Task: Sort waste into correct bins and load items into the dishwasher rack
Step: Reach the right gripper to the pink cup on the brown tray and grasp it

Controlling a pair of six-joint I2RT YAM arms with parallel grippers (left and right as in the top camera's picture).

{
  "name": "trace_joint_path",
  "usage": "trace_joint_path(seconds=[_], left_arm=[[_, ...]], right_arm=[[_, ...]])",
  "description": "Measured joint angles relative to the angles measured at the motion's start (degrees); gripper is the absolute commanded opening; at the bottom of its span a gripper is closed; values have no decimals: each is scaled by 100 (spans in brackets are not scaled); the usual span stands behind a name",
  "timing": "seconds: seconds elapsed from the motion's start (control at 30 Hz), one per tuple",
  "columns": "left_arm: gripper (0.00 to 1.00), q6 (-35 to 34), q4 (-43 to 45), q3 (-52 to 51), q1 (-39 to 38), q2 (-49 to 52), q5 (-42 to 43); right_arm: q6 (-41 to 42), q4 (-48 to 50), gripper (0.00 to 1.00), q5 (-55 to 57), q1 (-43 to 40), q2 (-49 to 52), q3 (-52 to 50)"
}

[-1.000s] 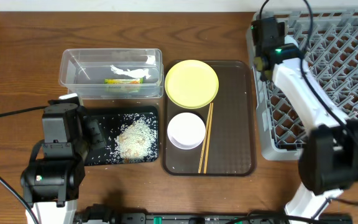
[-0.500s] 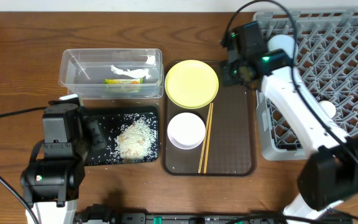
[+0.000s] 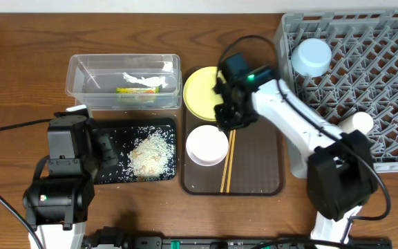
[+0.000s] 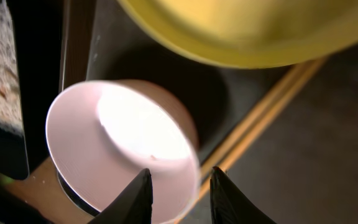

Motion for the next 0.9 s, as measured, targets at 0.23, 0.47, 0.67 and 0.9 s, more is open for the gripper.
trace_joint_path(seconds=[0.23, 0.47, 0.67, 0.9], left_arm=[[34, -4, -7, 0, 0, 0, 0], [34, -7, -7, 0, 0, 0, 0], [34, -7, -7, 0, 0, 0, 0], [34, -7, -7, 0, 0, 0, 0]], right_arm=[[210, -15, 29, 527, 356, 304, -9], [393, 31, 25, 1014, 387, 334, -24], [413, -37, 26, 1117, 387, 337, -24], [409, 20, 28, 1290, 385, 144, -24]])
